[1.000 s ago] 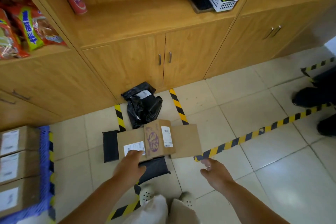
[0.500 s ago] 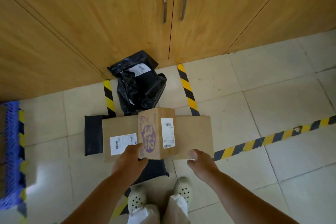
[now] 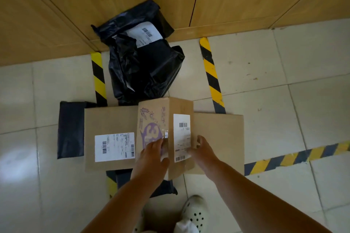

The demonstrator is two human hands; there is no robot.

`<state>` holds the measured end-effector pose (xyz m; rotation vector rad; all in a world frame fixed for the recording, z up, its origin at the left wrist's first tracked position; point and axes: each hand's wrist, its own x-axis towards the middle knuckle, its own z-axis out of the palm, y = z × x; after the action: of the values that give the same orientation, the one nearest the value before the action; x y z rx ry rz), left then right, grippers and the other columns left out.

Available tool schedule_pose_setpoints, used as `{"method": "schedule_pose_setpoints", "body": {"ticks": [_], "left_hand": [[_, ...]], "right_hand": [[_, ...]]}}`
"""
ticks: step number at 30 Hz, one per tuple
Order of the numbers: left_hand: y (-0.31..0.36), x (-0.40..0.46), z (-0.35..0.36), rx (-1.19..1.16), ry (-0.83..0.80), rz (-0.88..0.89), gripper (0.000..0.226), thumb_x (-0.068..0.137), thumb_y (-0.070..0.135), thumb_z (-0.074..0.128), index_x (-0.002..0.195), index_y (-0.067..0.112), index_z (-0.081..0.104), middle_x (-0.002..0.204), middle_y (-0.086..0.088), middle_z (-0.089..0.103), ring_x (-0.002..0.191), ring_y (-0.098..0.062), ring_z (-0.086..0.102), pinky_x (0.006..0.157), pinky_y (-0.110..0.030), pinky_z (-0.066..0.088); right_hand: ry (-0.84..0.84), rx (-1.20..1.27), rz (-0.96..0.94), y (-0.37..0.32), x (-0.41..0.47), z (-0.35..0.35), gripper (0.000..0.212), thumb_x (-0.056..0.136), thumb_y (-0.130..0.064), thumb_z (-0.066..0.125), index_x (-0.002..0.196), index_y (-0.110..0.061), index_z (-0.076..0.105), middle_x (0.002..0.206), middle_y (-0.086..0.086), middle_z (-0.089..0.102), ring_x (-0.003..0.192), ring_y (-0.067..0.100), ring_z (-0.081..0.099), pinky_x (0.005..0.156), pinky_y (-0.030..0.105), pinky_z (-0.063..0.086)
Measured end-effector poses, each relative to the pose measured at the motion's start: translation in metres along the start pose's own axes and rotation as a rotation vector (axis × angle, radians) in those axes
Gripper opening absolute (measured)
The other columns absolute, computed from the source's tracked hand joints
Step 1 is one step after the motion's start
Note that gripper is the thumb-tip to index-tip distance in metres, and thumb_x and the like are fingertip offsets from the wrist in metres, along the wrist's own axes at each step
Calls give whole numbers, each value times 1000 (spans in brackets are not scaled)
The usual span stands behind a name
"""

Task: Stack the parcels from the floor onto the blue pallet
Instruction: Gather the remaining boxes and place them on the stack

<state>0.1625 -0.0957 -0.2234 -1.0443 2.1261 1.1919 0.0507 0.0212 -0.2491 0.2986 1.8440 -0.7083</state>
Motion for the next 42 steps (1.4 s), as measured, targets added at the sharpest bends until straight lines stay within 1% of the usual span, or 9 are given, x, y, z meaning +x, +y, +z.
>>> {"method": "schedule_pose_setpoints", "body": {"ticks": [6, 11, 16, 20, 23, 26, 32, 38, 42], "left_hand": [[-16, 3, 11, -38, -24, -16, 46, 97, 19, 39, 141, 30, 31, 140, 6, 43, 127, -17, 45, 99, -40, 49], [-17, -14, -2, -89, -143, -50, 58, 95, 15, 43, 146, 32, 22, 147, 7, 36, 138, -18, 33, 108, -44, 40], [-30, -1, -6, -57, -117, -17, 61, 93, 21, 45, 145, 35, 17, 142, 5, 38, 129, -19, 41, 102, -42, 45], [-33, 9, 7, -111, -140, 16, 65, 94, 20, 41, 148, 37, 9, 152, 6, 26, 139, -21, 30, 108, -48, 39], [-34, 7, 8, -89, -100, 40, 65, 97, 17, 41, 151, 25, 4, 158, 1, 9, 146, -22, 11, 118, -45, 20], [-40, 1, 4, -34, -63, 40, 69, 98, 20, 45, 151, 22, 2, 159, -3, 1, 147, -24, 3, 120, -45, 13], [-51, -18, -41, -325, -27, -61, 67, 82, 41, 47, 135, 60, 12, 136, 8, 45, 124, -25, 47, 96, -52, 48], [-18, -85, -131, -364, 7, -86, 62, 85, 27, 60, 139, 37, 32, 119, -2, 57, 101, -19, 63, 85, -37, 56], [7, -143, -196, -359, 75, -82, 69, 82, 26, 65, 140, 38, 31, 122, 0, 53, 104, -18, 59, 88, -33, 53]], "right_hand": [[-7, 313, 125, -8, 5, 10, 47, 96, -15, 44, 142, -14, 34, 102, -1, 57, 98, 18, 51, 89, 34, 33], [-12, 244, 140, -25, -17, 6, 25, 101, -18, 38, 117, -7, 53, 85, -6, 51, 96, 16, 50, 86, 29, 34], [65, 354, 182, -29, -8, 10, 27, 101, -27, 40, 77, -18, 49, 86, 2, 49, 100, 18, 39, 108, 41, 30], [69, 463, 213, -9, 13, 19, 27, 100, -28, 38, 82, -16, 53, 92, 2, 58, 101, 18, 47, 108, 40, 29], [84, 543, 205, 1, 19, 21, 24, 100, -26, 38, 89, -12, 53, 94, 3, 59, 104, 21, 51, 111, 41, 29], [63, 526, 190, -1, 6, 19, 25, 100, -25, 40, 99, -6, 56, 96, 11, 61, 98, 26, 57, 101, 41, 39], [-8, 452, 132, -25, -50, 26, 26, 96, -25, 39, 107, -13, 58, 102, 13, 65, 100, 29, 61, 96, 47, 47], [-21, 495, 101, -82, -152, 26, 24, 97, -21, 37, 111, -11, 53, 105, 13, 66, 98, 29, 62, 85, 48, 52], [-67, 445, 38, -132, -237, 24, 24, 98, -19, 37, 109, -10, 57, 102, 11, 69, 95, 25, 64, 77, 42, 53]]}}
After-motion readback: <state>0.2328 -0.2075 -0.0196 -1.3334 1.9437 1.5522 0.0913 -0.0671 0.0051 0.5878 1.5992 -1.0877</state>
